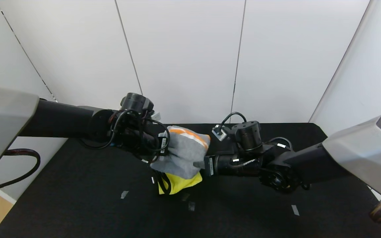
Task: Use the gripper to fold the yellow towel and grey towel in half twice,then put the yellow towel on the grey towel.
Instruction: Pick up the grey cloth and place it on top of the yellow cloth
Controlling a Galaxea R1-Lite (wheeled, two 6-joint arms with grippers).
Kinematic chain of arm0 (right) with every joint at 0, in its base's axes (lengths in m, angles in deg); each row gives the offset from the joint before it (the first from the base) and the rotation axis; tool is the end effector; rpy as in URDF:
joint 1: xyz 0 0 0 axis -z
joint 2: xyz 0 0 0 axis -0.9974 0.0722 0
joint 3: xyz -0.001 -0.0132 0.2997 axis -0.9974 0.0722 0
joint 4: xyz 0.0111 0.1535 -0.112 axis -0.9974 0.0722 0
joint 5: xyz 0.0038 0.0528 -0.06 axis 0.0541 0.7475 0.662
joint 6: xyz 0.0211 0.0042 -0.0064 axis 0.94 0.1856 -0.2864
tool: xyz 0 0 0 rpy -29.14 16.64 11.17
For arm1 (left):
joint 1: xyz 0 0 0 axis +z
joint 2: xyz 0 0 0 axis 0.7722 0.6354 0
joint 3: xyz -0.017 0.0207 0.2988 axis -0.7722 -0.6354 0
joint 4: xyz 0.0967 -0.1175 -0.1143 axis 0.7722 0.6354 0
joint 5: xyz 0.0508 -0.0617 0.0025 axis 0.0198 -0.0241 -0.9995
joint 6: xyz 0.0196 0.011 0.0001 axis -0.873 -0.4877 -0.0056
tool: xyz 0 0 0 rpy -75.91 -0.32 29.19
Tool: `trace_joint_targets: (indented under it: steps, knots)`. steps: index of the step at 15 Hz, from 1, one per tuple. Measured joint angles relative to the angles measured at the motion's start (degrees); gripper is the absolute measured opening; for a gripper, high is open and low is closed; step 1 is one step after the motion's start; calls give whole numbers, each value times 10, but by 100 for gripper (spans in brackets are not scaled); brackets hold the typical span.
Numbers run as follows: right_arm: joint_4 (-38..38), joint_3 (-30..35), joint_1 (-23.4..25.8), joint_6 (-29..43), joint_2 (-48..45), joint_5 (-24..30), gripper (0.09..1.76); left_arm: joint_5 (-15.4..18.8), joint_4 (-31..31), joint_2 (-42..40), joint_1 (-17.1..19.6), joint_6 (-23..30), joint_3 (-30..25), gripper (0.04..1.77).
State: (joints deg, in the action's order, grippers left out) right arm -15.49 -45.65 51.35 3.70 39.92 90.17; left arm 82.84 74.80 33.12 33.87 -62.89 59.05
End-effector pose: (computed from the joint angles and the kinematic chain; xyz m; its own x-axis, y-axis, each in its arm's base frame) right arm 0.3543 0.2542 0.0960 0.4577 0.7817 -0.4237 -0.6173 0.6223 0.4813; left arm 0.3803 -0.1151 0.1536 0.6358 -0.2470 -0.7312 0.1787 0.9688 -0.1719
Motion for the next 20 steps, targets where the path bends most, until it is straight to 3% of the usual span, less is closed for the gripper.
trace_joint_targets:
  steps: [1, 9, 20]
  knots:
    - [3, 0, -4, 0, 7, -1, 12, -4, -19, 0, 11, -5, -15, 21]
    - [-2, 1, -16, 0, 28, -1, 12, 7, -87, -2, 20, -8, -85, 21]
    - [-3, 4, -16, 11, 29, -8, 12, 9, -81, -24, -8, -7, -76, 21]
